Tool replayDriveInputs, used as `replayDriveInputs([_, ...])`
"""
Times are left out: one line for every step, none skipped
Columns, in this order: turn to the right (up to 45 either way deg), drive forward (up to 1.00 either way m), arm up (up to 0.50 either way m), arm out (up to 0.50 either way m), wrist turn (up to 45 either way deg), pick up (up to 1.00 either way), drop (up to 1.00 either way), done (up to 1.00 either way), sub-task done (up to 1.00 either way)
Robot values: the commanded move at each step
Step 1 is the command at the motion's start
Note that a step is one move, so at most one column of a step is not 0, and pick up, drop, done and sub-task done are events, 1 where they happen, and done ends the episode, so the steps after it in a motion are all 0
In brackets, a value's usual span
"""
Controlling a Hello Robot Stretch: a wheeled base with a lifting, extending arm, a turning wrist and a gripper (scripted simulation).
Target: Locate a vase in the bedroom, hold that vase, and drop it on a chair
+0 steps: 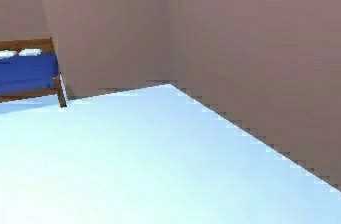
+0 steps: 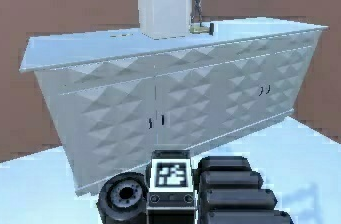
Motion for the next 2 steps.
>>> replayDriveInputs([0.0, 0.15, 0.0, 0.0, 0.0, 0.0, 0.0, 0.0, 0.0])
replayDriveInputs([45.0, 0.0, 0.0, 0.0, 0.0, 0.0, 0.0, 0.0, 0.0])
